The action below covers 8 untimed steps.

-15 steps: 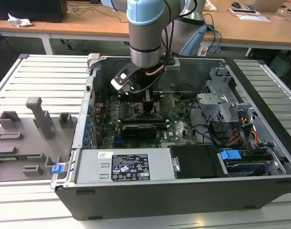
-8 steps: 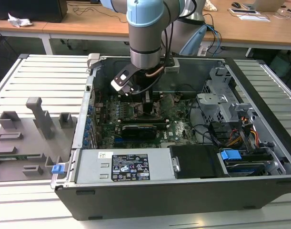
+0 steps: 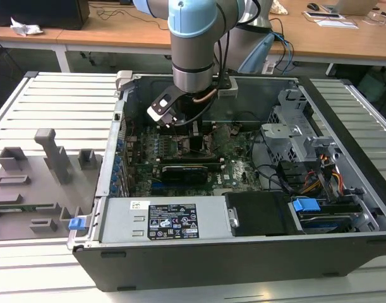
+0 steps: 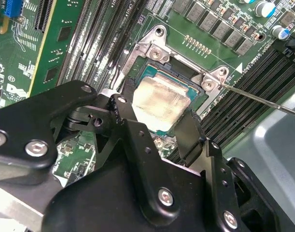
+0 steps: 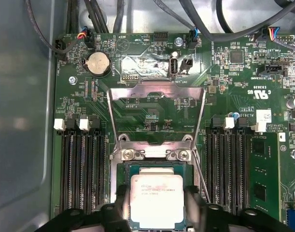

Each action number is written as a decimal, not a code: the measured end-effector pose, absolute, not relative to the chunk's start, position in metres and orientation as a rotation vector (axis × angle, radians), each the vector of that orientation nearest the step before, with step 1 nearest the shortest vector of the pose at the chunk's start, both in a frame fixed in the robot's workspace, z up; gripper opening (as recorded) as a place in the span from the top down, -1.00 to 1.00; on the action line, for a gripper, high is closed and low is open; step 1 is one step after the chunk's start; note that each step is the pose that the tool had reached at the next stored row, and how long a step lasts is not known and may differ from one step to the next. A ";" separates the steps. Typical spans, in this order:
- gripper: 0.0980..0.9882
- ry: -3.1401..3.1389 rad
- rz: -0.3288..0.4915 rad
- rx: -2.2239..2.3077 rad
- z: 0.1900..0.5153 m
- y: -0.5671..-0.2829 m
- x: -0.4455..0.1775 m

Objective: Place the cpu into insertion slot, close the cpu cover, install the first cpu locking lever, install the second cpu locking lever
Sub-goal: 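Place the cpu into insertion slot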

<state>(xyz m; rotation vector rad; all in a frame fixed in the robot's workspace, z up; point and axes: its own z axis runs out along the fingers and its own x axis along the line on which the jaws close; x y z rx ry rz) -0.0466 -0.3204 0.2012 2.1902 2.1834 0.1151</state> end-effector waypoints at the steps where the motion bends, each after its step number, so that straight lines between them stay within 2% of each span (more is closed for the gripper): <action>1: -0.15 2.183 0.115 2.190 0.201 -0.320 -0.047; 8: -0.15 2.181 0.115 2.193 0.201 -0.317 -0.047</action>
